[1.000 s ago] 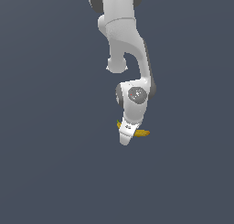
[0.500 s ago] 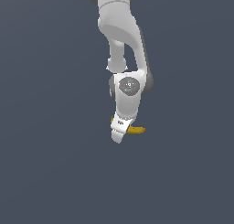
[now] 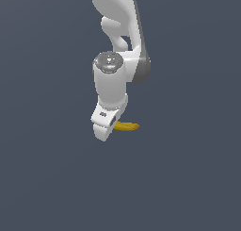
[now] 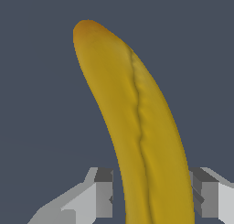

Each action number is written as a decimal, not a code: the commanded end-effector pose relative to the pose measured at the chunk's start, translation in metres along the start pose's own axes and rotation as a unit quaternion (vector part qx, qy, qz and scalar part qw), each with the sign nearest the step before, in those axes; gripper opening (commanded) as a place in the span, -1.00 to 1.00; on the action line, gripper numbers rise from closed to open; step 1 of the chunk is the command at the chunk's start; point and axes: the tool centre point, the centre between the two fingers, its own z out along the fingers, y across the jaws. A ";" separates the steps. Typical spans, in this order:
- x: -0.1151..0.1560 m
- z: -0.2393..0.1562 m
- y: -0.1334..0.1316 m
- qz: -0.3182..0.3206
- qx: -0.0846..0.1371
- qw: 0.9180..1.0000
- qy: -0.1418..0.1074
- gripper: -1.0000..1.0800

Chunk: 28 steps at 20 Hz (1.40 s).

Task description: Pick up the object and move it to a goal position.

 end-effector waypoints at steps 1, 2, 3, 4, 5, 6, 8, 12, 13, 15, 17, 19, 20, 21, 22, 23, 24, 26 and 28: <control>-0.014 -0.027 0.011 0.000 0.000 1.000 0.001 -1.00; -0.019 -0.038 0.016 -0.001 0.000 1.000 0.001 -1.00; -0.025 -0.048 0.020 -0.001 0.000 1.000 0.001 -1.00; -0.030 -0.058 0.025 -0.001 0.000 1.000 0.001 -1.00; -0.036 -0.068 0.029 -0.001 0.000 1.000 0.001 -1.00; -0.041 -0.078 0.034 -0.001 0.000 1.000 0.001 -1.00; -0.052 -0.098 0.043 -0.001 0.000 1.000 0.001 -1.00; -0.071 -0.134 0.060 -0.001 0.000 1.000 0.001 -1.00; -0.075 -0.142 0.063 -0.001 0.000 1.000 0.001 -1.00; -0.083 -0.157 0.070 0.000 0.000 1.000 0.001 -1.00; -0.091 -0.171 0.077 0.000 0.000 1.000 0.001 -1.00; -0.097 -0.183 0.083 0.000 0.000 1.000 0.001 -1.00; -0.100 -0.189 0.086 0.000 0.000 1.000 0.001 -1.00; -0.103 -0.194 0.088 0.000 0.000 1.000 0.001 -1.00; -0.106 -0.199 0.091 0.000 0.000 1.000 0.000 -1.00; -0.109 -0.204 0.094 0.000 0.000 1.000 0.000 -1.00; -0.111 -0.209 0.096 0.000 0.000 1.000 0.000 -1.00; -0.116 -0.218 0.101 0.000 0.000 1.000 0.000 -1.00; -0.121 -0.227 0.105 0.000 0.000 1.000 0.000 -1.00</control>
